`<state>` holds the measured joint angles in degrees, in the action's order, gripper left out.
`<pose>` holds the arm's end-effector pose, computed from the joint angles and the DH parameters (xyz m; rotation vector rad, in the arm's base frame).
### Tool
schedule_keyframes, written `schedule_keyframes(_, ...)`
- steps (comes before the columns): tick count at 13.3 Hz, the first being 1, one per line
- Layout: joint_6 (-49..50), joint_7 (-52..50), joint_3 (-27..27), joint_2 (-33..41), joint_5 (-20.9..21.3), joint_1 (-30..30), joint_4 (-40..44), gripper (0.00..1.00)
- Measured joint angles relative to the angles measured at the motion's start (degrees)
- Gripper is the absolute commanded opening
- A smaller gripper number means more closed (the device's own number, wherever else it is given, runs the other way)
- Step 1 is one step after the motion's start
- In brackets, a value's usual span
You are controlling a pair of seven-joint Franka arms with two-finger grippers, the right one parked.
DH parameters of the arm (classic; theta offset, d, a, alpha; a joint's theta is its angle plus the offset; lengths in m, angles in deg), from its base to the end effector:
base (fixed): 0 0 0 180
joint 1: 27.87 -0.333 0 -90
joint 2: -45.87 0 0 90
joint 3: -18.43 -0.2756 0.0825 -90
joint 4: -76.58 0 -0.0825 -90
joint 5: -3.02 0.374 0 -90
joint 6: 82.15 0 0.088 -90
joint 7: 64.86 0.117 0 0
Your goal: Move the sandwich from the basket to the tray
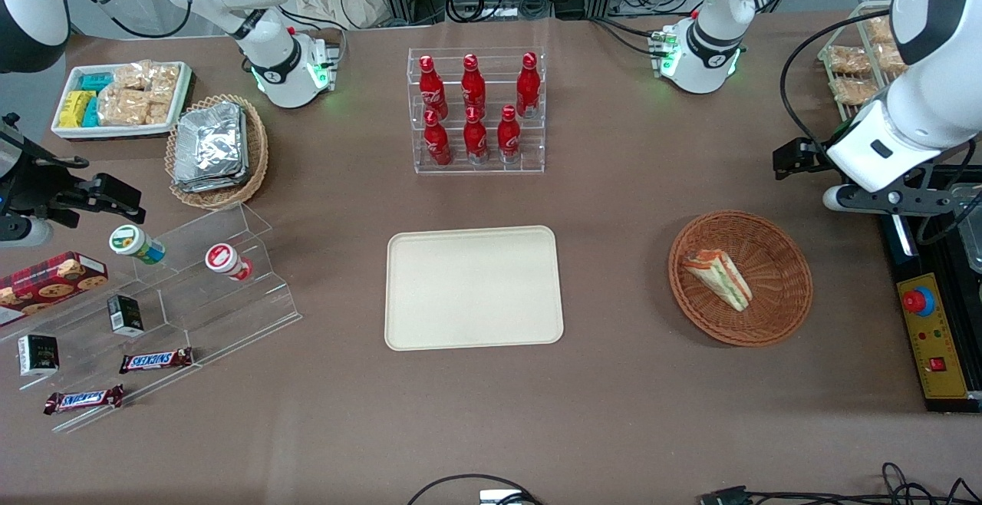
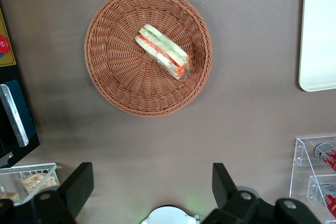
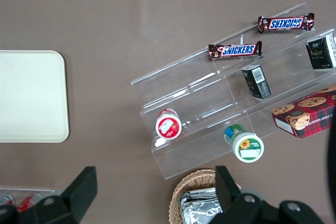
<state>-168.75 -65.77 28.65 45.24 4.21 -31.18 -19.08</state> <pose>0.5298 -0.0613 0.5187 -3.0961 0.1633 0.2599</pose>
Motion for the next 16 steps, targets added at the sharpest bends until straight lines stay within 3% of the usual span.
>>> schedule_keyframes(5, 0.0, -1.5, 0.0, -0.3, 0.0, 0.0, -0.1, 1.0)
schedule_keyframes(11, 0.1, -22.7, -0.1, -5.3, -0.1, -0.6, -0.6, 1.0)
schedule_keyframes(16, -6.0, -29.6, -0.3, -14.2, -2.5, -3.0, -1.1, 1.0)
